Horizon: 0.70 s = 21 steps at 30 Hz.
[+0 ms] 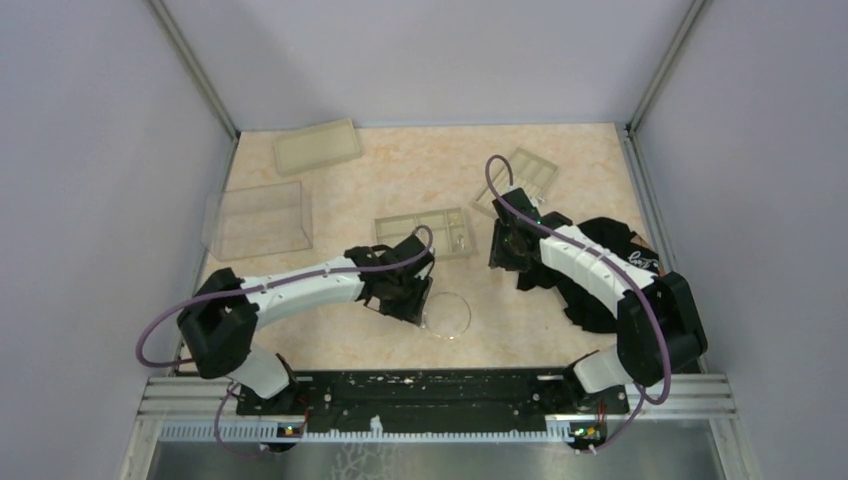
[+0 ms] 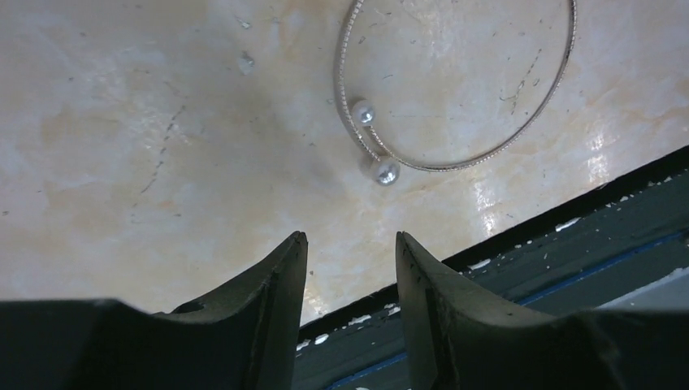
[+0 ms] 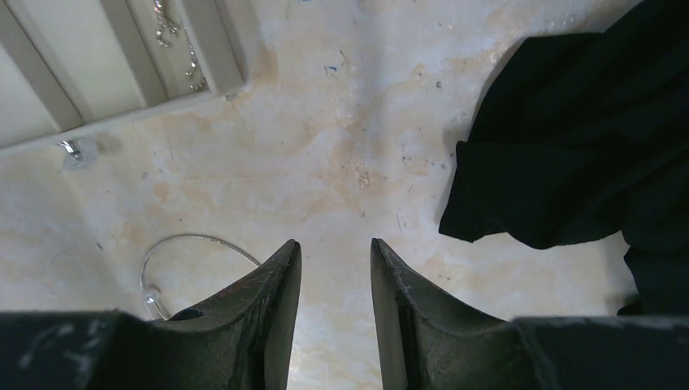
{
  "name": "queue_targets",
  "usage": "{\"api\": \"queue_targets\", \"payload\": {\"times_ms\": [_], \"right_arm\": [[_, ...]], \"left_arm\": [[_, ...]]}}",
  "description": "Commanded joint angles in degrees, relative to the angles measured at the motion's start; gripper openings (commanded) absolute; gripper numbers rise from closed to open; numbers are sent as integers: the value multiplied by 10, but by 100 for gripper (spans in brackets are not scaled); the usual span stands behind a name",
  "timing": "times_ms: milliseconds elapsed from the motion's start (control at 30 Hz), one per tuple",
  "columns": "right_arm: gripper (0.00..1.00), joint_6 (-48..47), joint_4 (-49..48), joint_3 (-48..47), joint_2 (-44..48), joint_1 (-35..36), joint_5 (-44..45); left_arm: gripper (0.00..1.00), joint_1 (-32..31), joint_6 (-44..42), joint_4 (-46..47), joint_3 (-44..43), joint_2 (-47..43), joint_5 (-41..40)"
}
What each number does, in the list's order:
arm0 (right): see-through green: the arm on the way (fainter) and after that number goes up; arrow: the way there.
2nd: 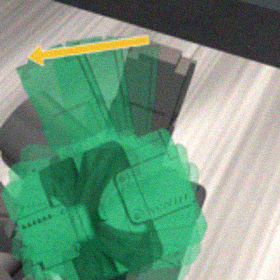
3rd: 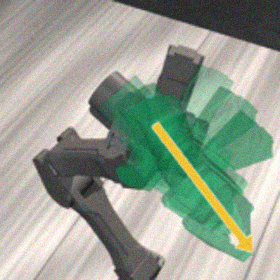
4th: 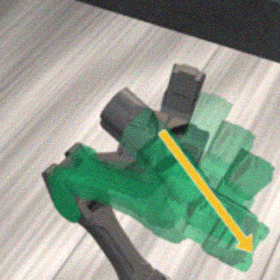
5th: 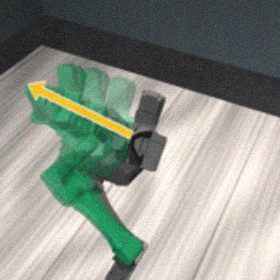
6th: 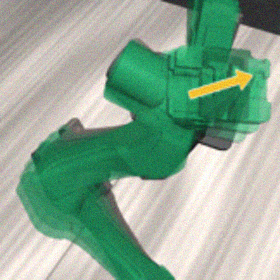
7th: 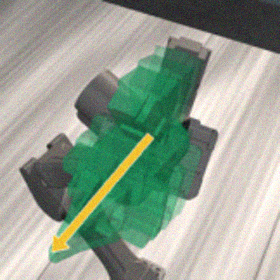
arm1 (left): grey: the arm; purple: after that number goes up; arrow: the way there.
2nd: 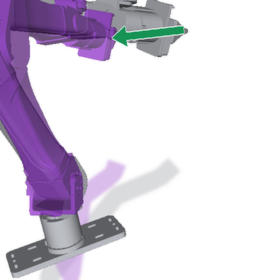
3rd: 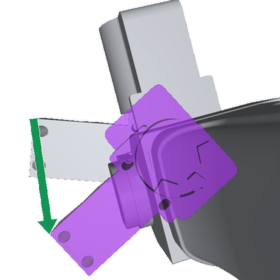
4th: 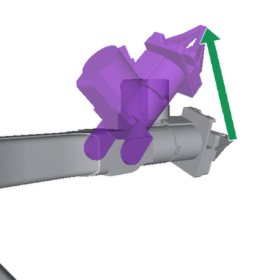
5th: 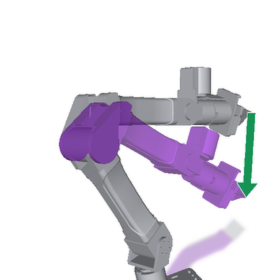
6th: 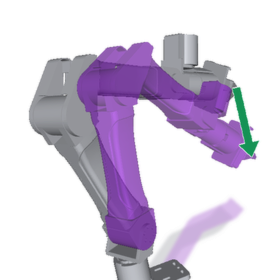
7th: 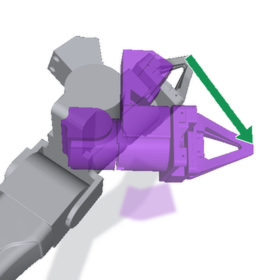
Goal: Organize the mixed jewelry
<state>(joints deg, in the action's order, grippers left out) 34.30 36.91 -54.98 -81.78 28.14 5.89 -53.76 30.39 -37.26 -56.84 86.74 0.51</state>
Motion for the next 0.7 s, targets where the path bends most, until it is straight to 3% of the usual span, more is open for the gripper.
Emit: {"api": "queue_targets", "payload": {"times_ms": [0,667], "right_arm": [[37,4,-3,-37,13,-2,11],[36,-14,3,-48,-8,-1,5]], "left_arm": [[51,-27,37,1,-37,50,-37],[44,-50,25,17,-78,147,-45]]}}
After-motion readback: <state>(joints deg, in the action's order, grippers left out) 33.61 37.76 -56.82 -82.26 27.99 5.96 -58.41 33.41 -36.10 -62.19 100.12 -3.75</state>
